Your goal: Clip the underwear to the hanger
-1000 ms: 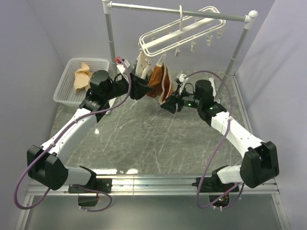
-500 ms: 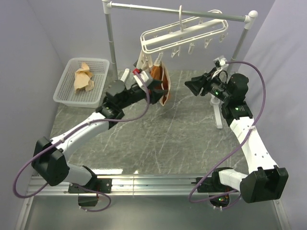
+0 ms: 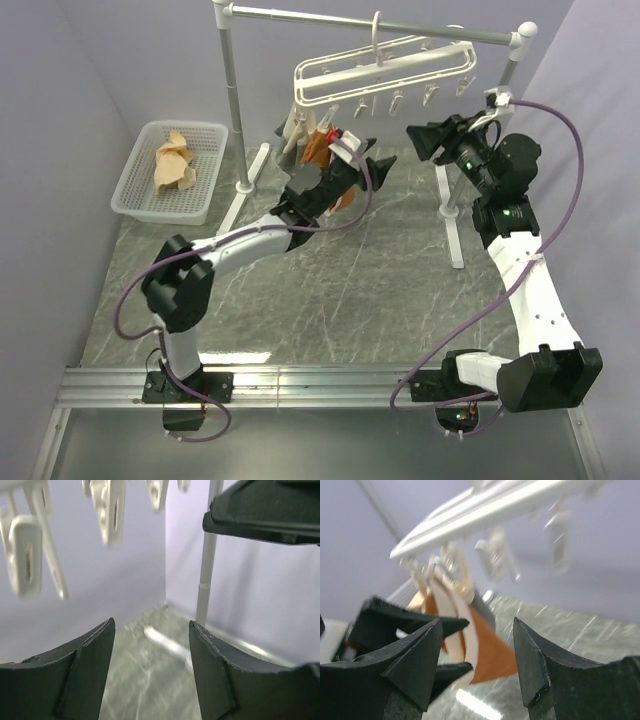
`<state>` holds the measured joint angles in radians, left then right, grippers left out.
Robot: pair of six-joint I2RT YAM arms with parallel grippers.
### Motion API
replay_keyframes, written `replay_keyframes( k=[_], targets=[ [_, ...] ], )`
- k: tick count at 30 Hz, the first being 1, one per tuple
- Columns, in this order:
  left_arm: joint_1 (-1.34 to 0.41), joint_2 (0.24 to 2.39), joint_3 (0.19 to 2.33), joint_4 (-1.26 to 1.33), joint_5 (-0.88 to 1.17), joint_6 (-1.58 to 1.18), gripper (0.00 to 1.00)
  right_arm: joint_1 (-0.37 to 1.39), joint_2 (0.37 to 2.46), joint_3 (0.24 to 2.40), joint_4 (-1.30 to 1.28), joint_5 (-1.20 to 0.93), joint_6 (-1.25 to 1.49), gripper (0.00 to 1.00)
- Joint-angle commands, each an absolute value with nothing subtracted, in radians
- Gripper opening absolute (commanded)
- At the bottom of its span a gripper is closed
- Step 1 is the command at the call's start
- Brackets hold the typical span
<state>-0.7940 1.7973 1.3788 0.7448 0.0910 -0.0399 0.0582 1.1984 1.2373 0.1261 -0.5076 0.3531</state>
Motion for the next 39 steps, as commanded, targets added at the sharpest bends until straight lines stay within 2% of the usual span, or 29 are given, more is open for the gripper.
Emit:
replay_keyframes(
  k=[1,11,15,18,23,33,39],
  targets=[
    [-0.833,1.877,1.54,0.893,-0.032,-0.046,0.66,0.04,1.212,1.316,0.149,-0.387,0.391,0.66],
    [-0.853,2.088,1.83,0.847,-0.218,-0.012,0.66,0.025,1.221,1.368,0.127,-0.338,0.434,0.68],
    [-0.853,2.129,1.885,0.856,-0.229,-0.011,0.65,0.015,1.22,1.371,0.136,-0.411,0.41,0.69],
    [-0.851,2.169,1.957,0.854,-0.247,-0.012,0.61,0.014,1.218,1.368,0.146,-0.486,0.344,0.71],
    [-0.85,2.194,2.003,0.867,-0.241,0.034,0.51,0.014,1.235,1.387,0.12,-0.52,0.324,0.72],
    [-0.838,2.131,1.915,0.871,-0.212,0.029,0.22,0.014,1.281,1.411,0.161,-0.601,0.342,0.7],
    [-0.821,2.071,1.842,0.867,-0.157,0.023,0.11,0.014,1.353,1.468,0.172,-0.698,0.351,0.68]
  ],
)
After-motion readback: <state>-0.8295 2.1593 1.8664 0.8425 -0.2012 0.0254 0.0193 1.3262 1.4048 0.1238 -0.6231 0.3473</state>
